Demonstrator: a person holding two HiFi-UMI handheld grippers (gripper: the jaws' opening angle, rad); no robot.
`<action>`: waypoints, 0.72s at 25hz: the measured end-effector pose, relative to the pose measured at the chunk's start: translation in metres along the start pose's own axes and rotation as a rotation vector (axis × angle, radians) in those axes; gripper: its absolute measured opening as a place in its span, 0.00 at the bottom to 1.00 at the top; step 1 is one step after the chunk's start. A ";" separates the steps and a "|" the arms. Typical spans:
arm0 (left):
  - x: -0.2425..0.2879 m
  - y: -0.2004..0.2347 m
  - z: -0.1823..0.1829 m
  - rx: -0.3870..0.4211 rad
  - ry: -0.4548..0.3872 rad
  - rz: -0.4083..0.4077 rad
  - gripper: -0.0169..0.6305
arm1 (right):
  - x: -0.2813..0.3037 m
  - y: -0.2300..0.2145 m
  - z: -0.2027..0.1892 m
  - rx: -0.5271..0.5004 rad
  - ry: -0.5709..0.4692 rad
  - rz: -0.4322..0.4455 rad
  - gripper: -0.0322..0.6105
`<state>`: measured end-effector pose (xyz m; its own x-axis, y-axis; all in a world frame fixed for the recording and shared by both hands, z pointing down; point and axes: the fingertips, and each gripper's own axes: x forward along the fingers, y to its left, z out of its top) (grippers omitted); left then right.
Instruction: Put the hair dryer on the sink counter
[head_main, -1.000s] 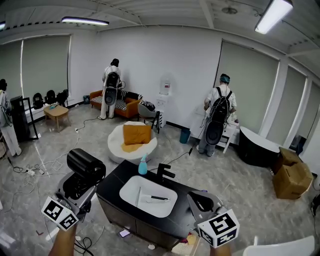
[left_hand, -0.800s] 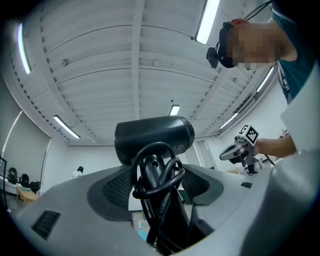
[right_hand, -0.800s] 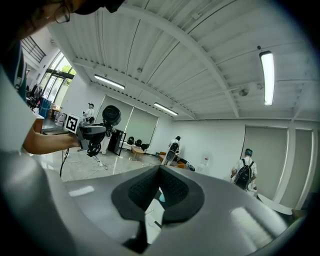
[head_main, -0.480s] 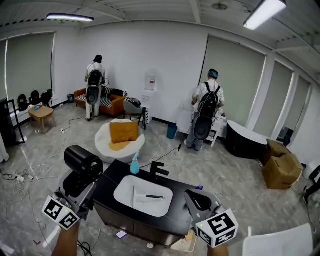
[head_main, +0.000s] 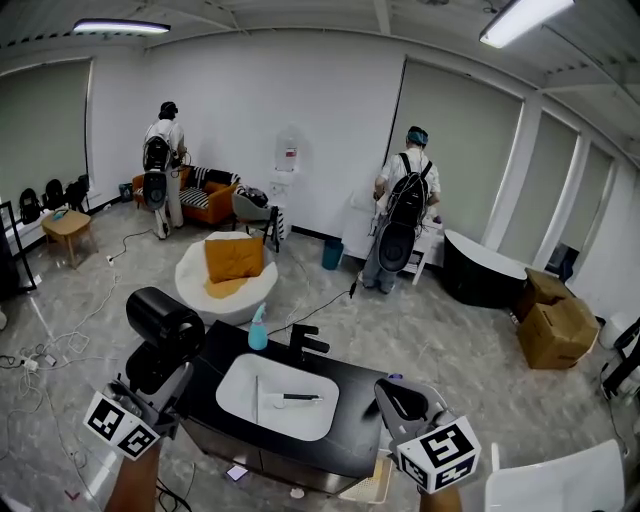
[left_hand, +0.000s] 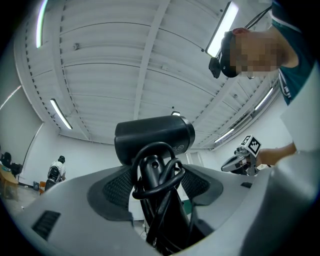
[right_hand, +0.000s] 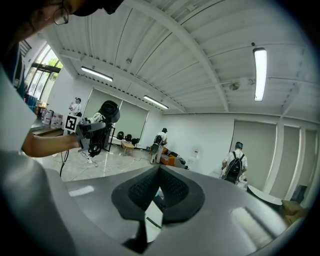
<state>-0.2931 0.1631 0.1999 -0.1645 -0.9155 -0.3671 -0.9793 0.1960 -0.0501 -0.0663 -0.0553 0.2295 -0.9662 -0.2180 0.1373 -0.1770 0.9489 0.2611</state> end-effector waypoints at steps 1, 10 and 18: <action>0.005 0.001 -0.003 0.003 0.000 -0.004 0.50 | 0.003 -0.005 -0.003 0.003 0.000 -0.004 0.06; 0.060 0.019 -0.021 -0.003 -0.026 -0.022 0.50 | 0.034 -0.054 -0.011 0.006 0.007 -0.027 0.06; 0.097 0.008 -0.051 -0.004 -0.023 -0.071 0.50 | 0.033 -0.089 -0.038 0.012 0.022 -0.079 0.06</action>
<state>-0.3226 0.0573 0.2115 -0.0917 -0.9186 -0.3843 -0.9889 0.1293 -0.0731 -0.0754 -0.1554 0.2467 -0.9447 -0.2975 0.1377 -0.2552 0.9311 0.2607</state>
